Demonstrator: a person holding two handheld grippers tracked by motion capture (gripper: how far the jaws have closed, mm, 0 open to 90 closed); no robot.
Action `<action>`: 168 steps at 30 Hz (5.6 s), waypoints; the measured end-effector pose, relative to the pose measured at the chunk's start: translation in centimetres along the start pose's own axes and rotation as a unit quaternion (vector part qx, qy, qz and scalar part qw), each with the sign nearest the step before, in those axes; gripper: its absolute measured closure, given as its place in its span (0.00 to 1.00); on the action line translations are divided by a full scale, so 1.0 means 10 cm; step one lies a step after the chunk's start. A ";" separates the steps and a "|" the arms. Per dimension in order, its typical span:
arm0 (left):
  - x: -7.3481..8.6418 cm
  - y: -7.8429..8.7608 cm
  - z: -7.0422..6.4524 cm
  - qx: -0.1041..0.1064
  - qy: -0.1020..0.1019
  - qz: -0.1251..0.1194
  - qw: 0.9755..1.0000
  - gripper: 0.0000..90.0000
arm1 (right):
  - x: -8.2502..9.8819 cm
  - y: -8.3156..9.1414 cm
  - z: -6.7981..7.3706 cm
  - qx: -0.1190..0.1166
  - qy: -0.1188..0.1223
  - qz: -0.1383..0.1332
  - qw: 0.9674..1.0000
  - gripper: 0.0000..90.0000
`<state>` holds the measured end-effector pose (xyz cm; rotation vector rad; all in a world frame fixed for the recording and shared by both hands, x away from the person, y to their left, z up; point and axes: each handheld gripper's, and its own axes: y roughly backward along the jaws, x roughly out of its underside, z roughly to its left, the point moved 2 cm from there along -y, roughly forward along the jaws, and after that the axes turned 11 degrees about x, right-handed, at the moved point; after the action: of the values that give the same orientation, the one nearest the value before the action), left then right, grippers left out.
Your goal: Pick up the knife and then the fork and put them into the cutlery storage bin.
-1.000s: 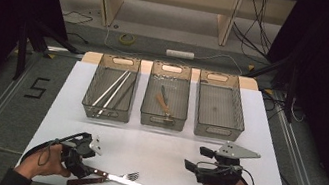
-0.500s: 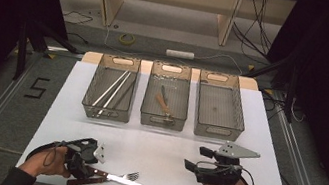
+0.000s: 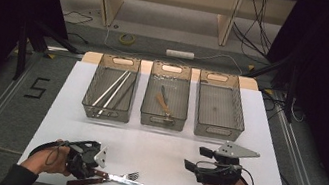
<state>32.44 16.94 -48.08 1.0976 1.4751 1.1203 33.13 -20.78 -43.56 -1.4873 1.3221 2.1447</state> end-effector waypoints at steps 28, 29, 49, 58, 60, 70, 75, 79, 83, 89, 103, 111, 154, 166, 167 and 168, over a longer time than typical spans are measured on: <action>-0.01 0.00 -0.02 0.000 -0.034 0.006 0.999 0.83 | 0.00 -0.01 0.01 -0.001 0.000 0.003 1.000 0.30; -0.02 0.00 -0.02 -0.002 -0.034 0.006 0.999 0.83 | 0.00 -0.01 0.01 -0.002 0.000 0.003 1.000 0.30; -0.01 0.00 0.01 -0.005 0.009 -0.011 1.000 0.84 | 0.00 -0.01 0.01 -0.001 0.001 0.004 1.000 0.30; -0.02 0.00 0.00 0.001 0.012 -0.015 1.000 0.84 | 0.00 -0.01 0.01 -0.001 0.002 0.004 1.000 0.30; -0.02 0.00 0.00 0.003 0.012 -0.016 1.000 0.84 | 0.00 -0.01 0.01 -0.002 0.002 0.004 1.000 0.30; -0.05 0.06 -0.03 0.003 0.016 -0.028 0.999 0.84 | 0.00 -0.01 0.01 -0.002 0.002 0.003 1.000 0.30; -0.09 0.11 -0.06 0.000 0.026 -0.045 0.999 0.84 | 0.00 -0.01 0.01 -0.002 0.001 0.003 1.000 0.30; -0.12 0.17 -0.05 0.000 0.056 -0.073 0.996 0.84 | 0.00 0.00 0.01 -0.003 0.000 0.002 1.000 0.30; -0.16 0.25 -0.02 0.003 0.085 -0.099 0.991 0.84 | -0.01 0.00 0.02 -0.006 0.002 -0.004 1.000 0.30; -0.31 0.32 -0.02 0.017 0.110 -0.117 0.987 0.84 | -0.04 0.01 0.10 -0.017 0.015 -0.012 1.000 0.30; -0.61 0.27 -0.01 0.046 0.109 -0.108 0.987 0.84 | -0.09 -0.07 0.49 -0.046 0.091 -0.010 0.995 0.30; -0.78 0.28 0.01 0.050 0.105 -0.113 0.987 0.84 | -0.09 -0.18 0.74 -0.055 0.149 0.005 0.987 0.30; -1.20 0.27 -0.06 0.113 0.063 -0.082 0.988 0.84 | 0.10 -0.67 1.21 0.010 0.416 0.058 0.908 0.74; -1.20 0.32 -0.06 0.124 0.062 -0.102 0.985 0.83 | 0.17 -0.70 1.21 -0.007 0.480 0.074 0.874 0.86; -1.20 0.32 -0.07 0.123 0.065 -0.106 0.985 0.83 | 0.17 -0.70 1.21 -0.010 0.482 0.073 0.873 0.86; -1.20 0.32 -0.07 0.123 0.061 -0.106 0.985 0.82 | 0.17 -0.69 1.20 -0.009 0.482 0.073 0.873 0.86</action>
<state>33.84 5.71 -42.91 1.0210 1.8183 0.8863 28.90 -8.14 -47.68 -2.7114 1.6906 1.4409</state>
